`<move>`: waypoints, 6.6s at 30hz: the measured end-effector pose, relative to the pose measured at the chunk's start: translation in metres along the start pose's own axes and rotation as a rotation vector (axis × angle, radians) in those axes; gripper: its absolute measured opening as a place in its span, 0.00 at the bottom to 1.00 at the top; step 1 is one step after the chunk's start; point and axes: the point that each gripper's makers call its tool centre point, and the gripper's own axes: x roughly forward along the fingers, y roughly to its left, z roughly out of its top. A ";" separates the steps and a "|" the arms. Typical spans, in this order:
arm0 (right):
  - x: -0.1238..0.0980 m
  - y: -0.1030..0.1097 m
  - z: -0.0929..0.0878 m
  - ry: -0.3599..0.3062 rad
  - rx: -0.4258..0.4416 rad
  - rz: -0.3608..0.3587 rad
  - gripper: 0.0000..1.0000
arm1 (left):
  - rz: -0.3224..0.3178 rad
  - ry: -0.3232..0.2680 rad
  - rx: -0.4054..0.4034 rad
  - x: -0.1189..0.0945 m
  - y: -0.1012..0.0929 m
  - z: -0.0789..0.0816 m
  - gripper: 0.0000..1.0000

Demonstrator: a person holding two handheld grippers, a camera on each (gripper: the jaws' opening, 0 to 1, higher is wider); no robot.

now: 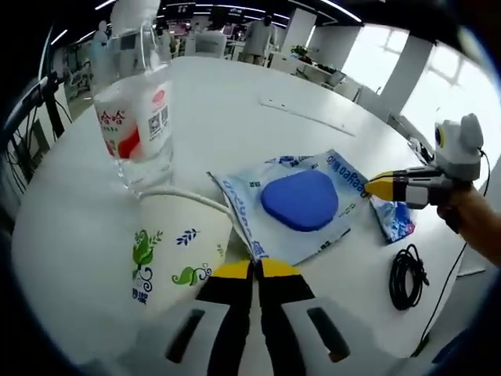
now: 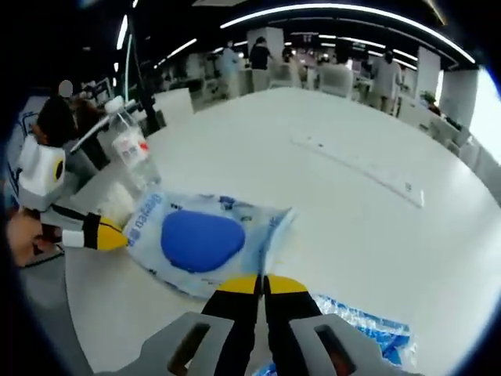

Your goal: Arrange the tabletop items into an orderly group along one side of the table until the central work area is clear of visible clutter.

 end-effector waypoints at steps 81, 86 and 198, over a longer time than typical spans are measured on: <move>-0.099 0.034 -0.042 -0.219 0.327 -0.096 0.41 | -0.104 -0.194 0.350 -0.064 -0.014 0.040 0.35; -0.117 0.040 -0.050 -0.232 0.326 -0.096 0.47 | -0.111 -0.205 0.334 -0.078 -0.013 0.034 0.46; -0.184 0.087 -0.150 -0.206 0.656 -0.080 0.46 | -0.096 -0.122 0.145 -0.073 0.035 0.001 0.39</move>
